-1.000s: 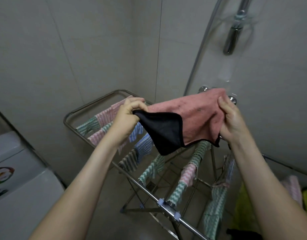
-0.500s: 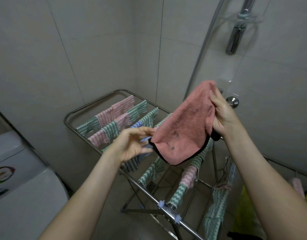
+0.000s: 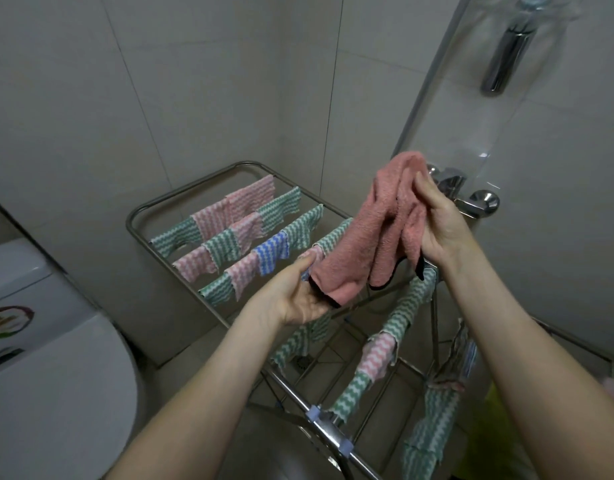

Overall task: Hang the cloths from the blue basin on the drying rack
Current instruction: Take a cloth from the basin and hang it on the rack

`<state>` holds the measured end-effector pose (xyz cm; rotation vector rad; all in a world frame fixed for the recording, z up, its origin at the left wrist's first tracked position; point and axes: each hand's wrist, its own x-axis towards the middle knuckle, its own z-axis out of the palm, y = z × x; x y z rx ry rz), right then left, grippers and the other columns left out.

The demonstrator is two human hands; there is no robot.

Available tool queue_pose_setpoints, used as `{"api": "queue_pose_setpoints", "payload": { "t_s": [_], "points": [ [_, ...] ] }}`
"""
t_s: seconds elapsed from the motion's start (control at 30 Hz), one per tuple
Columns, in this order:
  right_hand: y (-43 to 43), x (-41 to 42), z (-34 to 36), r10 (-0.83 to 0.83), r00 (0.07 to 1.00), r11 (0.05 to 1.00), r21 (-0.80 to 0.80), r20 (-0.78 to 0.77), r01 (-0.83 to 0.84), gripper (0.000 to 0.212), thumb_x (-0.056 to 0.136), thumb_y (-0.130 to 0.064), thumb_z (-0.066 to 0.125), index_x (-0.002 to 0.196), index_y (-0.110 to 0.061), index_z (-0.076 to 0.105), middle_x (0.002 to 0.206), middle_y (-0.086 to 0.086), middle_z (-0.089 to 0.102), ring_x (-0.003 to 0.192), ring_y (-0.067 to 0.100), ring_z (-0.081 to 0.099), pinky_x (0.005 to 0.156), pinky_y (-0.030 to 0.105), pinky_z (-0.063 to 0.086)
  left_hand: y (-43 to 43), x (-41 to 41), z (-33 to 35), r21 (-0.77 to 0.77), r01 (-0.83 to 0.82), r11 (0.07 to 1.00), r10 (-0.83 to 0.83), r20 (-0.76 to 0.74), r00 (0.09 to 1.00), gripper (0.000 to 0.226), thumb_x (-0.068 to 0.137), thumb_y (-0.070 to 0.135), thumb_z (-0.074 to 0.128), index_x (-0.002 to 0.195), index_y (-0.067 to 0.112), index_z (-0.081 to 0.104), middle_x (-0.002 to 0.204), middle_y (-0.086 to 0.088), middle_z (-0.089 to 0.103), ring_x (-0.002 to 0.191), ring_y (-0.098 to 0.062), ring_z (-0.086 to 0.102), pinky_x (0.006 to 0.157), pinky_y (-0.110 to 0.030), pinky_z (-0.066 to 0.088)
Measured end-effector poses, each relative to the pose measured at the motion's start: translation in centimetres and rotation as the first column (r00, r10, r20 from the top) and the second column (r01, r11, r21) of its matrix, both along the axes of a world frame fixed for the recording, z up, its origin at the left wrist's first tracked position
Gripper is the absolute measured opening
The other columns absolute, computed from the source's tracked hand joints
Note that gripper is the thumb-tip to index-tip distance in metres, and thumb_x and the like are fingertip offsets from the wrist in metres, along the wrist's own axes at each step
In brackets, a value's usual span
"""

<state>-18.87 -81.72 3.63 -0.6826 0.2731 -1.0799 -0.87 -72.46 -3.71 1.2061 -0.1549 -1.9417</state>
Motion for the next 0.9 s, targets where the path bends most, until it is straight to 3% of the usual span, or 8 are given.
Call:
{"api": "queue_pose_setpoints", "payload": {
  "t_s": [0.17,0.27,0.33,0.47,0.57,0.67,0.8,0.9],
  "points": [
    [-1.8,-1.1,-1.6,0.059,0.976,0.998,-0.012,-0.211,-0.063,0.053,0.051,-0.018,0.091,0.099,-0.011,0.071,0.096,0.009,0.072,0.091,0.021,0.069,0.099,0.043,0.047,-1.1,-0.9,0.7,-0.16,-0.145,0.977,0.139,-0.044,0.989,0.027,0.094,-0.003,0.031,0.089,-0.007,0.058,0.069,-0.02,0.069,0.058,-0.027,0.069,0.091,-0.042,0.049],
    [-2.6,-2.2,-3.0,0.058,0.964,0.996,0.085,-0.259,-0.037,0.055,0.057,-0.019,0.087,0.105,-0.005,0.065,0.096,0.012,0.071,0.093,0.022,0.068,0.096,0.042,0.05,-1.1,-0.1,0.5,-0.177,-0.259,0.95,0.247,-0.086,0.965,0.029,0.079,-0.002,0.036,0.095,-0.003,0.06,0.076,-0.017,0.067,0.064,-0.029,0.068,0.07,-0.038,0.058],
    [-2.6,-3.0,-3.7,0.035,0.975,0.989,0.146,-0.218,-0.003,0.03,0.075,-0.016,0.07,0.101,-0.002,0.067,0.095,0.012,0.071,0.094,0.021,0.068,0.089,0.037,0.054,-0.7,0.4,0.8,-0.19,-0.32,0.928,0.297,-0.14,0.945,0.034,0.066,0.003,0.036,0.081,-0.008,0.065,0.072,-0.019,0.068,0.061,-0.03,0.068,0.057,-0.037,0.059],
    [-2.5,-4.7,-5.5,-0.014,0.985,0.956,0.285,-0.169,0.063,0.033,0.081,-0.032,0.057,0.083,-0.003,0.073,0.088,0.011,0.072,0.087,0.021,0.07,0.08,0.035,0.057,-0.3,0.9,1.9,-0.264,-0.46,0.848,0.392,-0.274,0.878,0.032,0.066,0.01,0.043,0.084,-0.008,0.063,0.077,-0.026,0.068,0.066,-0.035,0.069,0.062,-0.049,0.056],
    [-2.0,-5.0,-6.7,0.038,0.969,0.928,0.368,-0.244,0.057,0.037,0.062,-0.037,0.078,0.075,-0.003,0.073,0.08,0.014,0.073,0.077,0.025,0.071,0.072,0.041,0.059,-0.5,1.0,2.5,-0.316,-0.43,0.846,0.364,-0.247,0.898,0.03,0.087,0.02,0.049,0.102,-0.004,0.058,0.081,-0.024,0.07,0.071,-0.032,0.07,0.072,-0.047,0.056],
    [-1.3,-4.5,-7.0,0.164,0.919,0.896,0.444,-0.359,0.013,0.042,0.055,-0.029,0.084,0.081,0.001,0.067,0.069,0.014,0.07,0.062,0.024,0.07,0.058,0.038,0.059,-0.6,1.3,3.1,-0.344,-0.412,0.844,0.372,-0.177,0.911,0.028,0.094,0.012,0.04,0.088,-0.006,0.059,0.068,-0.017,0.068,0.061,-0.024,0.068,0.068,-0.035,0.058],
    [-0.5,-3.3,-6.7,0.2,0.914,0.91,0.413,-0.352,-0.04,0.07,0.015,-0.004,0.092,0.08,0.006,0.069,0.071,0.016,0.069,0.065,0.025,0.069,0.065,0.036,0.059,0.1,2.4,4.6,-0.402,-0.325,0.856,0.332,-0.053,0.942,0.036,0.091,0.01,0.04,0.07,-0.002,0.067,0.062,-0.012,0.065,0.056,-0.02,0.064,0.069,-0.029,0.054],
    [0.2,-2.1,-5.6,0.157,0.947,0.941,0.333,-0.279,-0.058,0.063,0.009,0.001,0.087,0.07,0.007,0.072,0.072,0.017,0.07,0.069,0.023,0.07,0.067,0.033,0.06,0.8,3.3,5.7,-0.425,-0.318,0.847,0.35,-0.003,0.937,0.052,0.092,0.004,0.033,0.053,-0.001,0.067,0.052,-0.01,0.063,0.045,-0.017,0.062,0.051,-0.023,0.054]
  ]
}}
